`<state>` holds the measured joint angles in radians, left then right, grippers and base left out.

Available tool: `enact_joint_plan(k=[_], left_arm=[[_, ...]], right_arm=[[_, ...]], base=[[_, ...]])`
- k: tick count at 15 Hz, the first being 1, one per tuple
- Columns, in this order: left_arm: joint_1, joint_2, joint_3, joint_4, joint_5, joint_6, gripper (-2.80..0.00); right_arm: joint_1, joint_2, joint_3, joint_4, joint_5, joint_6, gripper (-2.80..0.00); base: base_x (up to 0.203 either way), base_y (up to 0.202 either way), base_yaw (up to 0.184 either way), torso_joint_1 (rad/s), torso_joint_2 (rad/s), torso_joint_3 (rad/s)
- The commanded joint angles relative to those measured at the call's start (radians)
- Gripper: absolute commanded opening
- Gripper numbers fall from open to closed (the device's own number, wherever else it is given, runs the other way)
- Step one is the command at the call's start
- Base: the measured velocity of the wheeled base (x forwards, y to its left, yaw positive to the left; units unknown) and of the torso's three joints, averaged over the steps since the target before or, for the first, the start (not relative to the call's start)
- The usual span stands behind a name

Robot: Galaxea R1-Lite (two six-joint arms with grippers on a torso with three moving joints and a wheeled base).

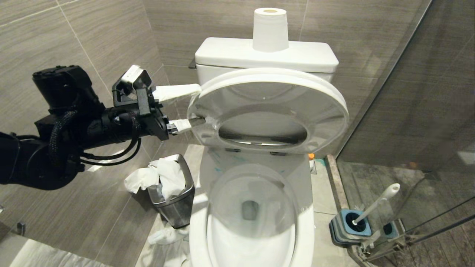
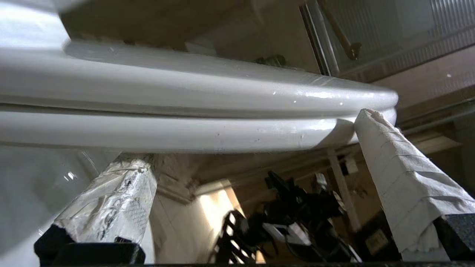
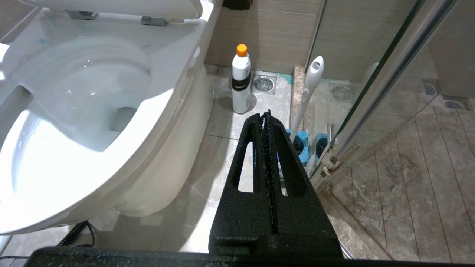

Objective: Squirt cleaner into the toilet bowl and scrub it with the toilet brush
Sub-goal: Use the left hand to lift the toilet lid slightly

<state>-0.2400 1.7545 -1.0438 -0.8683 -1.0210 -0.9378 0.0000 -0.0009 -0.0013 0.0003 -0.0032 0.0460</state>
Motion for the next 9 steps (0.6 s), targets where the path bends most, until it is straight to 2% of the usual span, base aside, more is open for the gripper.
enact_joint_plan(k=[1,2,4,9], left_arm=[[-0.002,0.023,-0.038,-0.003,0.063,-0.001,0.0],[-0.006,0.028,-0.06,-0.003,0.105,-0.003,0.0],[-0.013,0.042,-0.088,-0.002,0.14,-0.01,0.0],[-0.041,0.062,-0.138,-0.005,0.187,-0.029,0.0]], right_arm=[[0.0,0.001,0.0,0.0,0.0,0.0,-2.8],[0.0,0.001,0.0,0.0,0.0,0.0,-2.8],[0.0,0.001,0.0,0.001,0.0,0.0,-2.8],[0.0,0.001,0.0,0.0,0.0,0.0,-2.8]], base=[[0.0,0.0,0.0,0.0,0.0,0.0],[0.0,0.0,0.0,0.0,0.0,0.0],[0.0,0.0,0.0,0.0,0.0,0.0],[0.0,0.0,0.0,0.0,0.0,0.0]])
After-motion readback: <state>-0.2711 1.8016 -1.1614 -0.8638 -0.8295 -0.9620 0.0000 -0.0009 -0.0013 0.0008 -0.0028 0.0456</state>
